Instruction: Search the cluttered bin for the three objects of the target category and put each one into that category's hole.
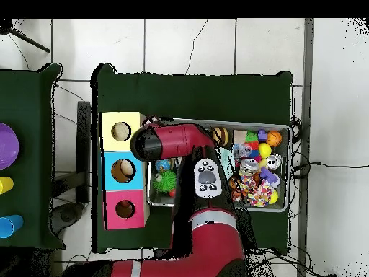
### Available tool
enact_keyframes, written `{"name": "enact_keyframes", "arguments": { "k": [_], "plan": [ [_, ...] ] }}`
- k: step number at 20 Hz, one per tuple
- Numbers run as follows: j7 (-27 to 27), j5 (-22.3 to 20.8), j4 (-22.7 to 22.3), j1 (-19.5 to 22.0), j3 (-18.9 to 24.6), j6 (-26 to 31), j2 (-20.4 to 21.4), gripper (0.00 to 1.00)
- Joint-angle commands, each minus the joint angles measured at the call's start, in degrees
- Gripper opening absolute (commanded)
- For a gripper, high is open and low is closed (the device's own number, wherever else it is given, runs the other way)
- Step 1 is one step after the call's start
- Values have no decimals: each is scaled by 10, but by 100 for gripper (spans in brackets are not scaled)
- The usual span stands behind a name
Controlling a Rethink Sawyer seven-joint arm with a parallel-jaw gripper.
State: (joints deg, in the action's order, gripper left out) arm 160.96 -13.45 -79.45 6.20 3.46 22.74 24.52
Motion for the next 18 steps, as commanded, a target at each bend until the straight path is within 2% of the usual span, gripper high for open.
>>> {"name": "enact_keyframes", "arguments": {
  "k": [1, 5, 10, 15, 18],
  "plan": [
    [-97, -46, -101, 17, 63, 33, -12, 100],
    [-90, -57, -96, 18, 60, 20, -22, 100],
    [-96, -62, -107, 29, 69, 27, -10, 100],
    [-85, -88, -61, 9, 37, 24, -50, 100],
    [-87, -101, -44, 9, 26, 22, -59, 100]
  ]
}}
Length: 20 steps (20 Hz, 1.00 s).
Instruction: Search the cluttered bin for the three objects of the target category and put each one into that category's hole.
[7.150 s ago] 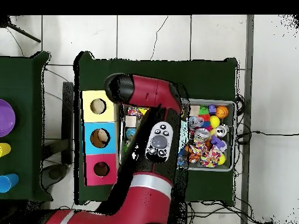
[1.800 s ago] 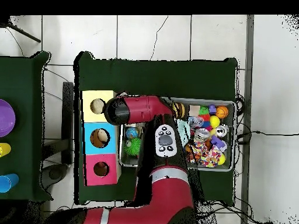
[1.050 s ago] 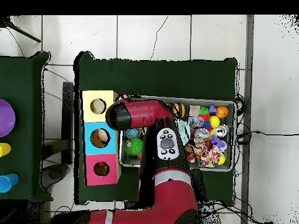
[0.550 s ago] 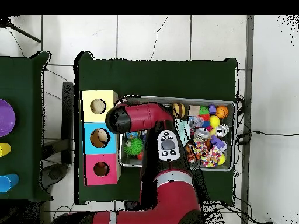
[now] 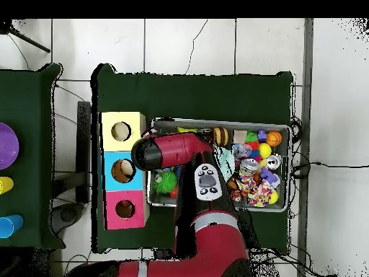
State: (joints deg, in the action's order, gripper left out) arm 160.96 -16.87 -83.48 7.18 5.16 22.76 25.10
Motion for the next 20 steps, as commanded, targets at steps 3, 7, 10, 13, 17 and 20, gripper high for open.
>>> {"name": "enact_keyframes", "arguments": {
  "k": [3, 7, 10, 13, 17, 20],
  "plan": [
    [-83, -82, 25, -5, -1, 16, -83, 100],
    [-57, -98, 87, -17, -21, -4, -129, 100],
    [-48, -106, 140, -15, -37, -1, -161, 100],
    [-41, -109, 196, -10, -47, -1, -202, 100],
    [-20, -100, 248, 3, -45, -31, -249, 100],
    [-7, -92, 252, 3, -43, -20, -254, 100]
  ]
}}
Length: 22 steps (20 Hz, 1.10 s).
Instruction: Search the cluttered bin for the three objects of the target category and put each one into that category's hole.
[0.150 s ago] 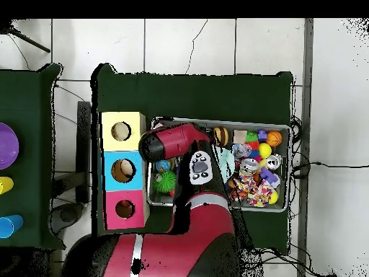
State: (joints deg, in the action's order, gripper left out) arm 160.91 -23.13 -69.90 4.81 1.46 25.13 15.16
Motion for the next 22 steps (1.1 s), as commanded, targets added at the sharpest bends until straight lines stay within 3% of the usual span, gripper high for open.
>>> {"name": "enact_keyframes", "arguments": {
  "k": [1, 7, 10, 14, 22],
  "plan": [
    [-3, -27, 118, 26, -6, -41, -156, 0],
    [10, 10, 106, 19, -1, 38, -135, 0],
    [25, 17, 78, 14, -4, 32, -108, 0],
    [18, 44, 12, 24, 21, 39, -51, 0],
    [5, 121, -93, 20, 47, 134, 103, 0]
  ]
}}
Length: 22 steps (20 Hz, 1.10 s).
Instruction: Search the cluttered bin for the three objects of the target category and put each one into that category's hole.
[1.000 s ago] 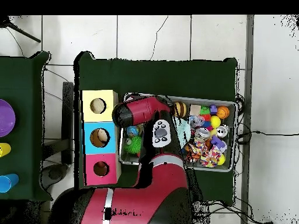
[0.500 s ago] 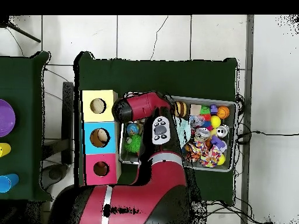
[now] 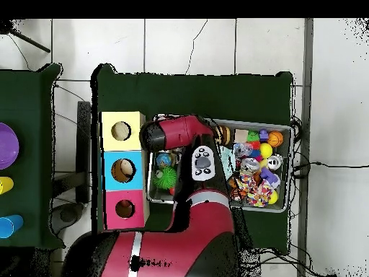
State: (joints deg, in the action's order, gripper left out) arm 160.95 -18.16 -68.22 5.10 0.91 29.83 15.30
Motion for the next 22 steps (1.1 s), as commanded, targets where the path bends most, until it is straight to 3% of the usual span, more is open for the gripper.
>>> {"name": "enact_keyframes", "arguments": {
  "k": [1, 7, 22],
  "plan": [
    [5, 80, -113, 14, 48, 102, 117, 0],
    [20, 99, -97, -13, 15, 155, 146, 0],
    [38, 122, -63, -43, -10, 271, 187, 0]
  ]
}}
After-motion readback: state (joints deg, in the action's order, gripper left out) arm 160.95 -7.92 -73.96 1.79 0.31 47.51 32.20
